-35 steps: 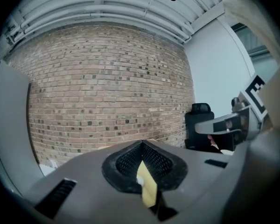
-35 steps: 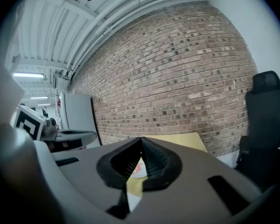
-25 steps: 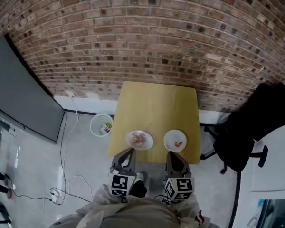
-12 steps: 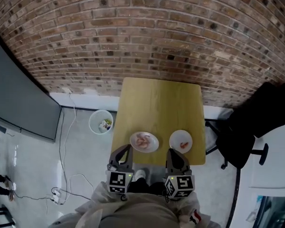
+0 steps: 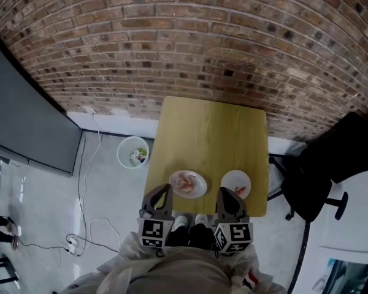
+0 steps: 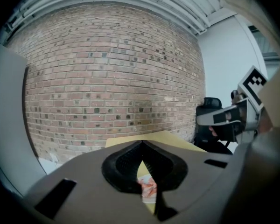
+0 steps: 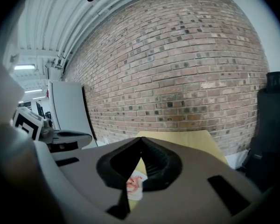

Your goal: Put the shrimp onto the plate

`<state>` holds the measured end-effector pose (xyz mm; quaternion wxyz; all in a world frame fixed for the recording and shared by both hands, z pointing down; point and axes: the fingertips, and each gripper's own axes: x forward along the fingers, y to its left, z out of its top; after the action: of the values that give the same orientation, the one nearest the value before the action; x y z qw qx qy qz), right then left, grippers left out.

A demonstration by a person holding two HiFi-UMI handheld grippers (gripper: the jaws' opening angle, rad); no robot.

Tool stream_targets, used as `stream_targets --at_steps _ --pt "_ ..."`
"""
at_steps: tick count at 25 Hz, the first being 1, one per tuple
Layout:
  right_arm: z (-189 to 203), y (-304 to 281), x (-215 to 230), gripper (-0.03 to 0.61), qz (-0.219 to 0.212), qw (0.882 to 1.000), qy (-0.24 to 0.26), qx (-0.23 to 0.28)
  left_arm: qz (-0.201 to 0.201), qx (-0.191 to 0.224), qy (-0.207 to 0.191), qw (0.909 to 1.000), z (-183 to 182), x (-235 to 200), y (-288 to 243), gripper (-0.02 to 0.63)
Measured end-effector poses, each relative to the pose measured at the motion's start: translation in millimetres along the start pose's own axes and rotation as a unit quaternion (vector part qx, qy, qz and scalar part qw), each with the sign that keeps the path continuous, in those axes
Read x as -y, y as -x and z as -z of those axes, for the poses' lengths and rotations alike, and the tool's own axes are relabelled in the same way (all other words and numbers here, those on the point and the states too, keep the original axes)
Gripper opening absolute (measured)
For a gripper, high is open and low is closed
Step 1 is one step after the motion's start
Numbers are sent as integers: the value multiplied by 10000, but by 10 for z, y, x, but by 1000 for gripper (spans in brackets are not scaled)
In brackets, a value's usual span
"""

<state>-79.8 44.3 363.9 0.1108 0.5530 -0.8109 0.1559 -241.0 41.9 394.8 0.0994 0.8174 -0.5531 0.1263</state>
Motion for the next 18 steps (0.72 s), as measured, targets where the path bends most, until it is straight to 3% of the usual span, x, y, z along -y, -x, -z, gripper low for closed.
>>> stream_targets --at_steps 18 --pt "156 -101 710 23 -625 9979 -99 -115 -636 -301 -94 9975 56 512 -368 11"
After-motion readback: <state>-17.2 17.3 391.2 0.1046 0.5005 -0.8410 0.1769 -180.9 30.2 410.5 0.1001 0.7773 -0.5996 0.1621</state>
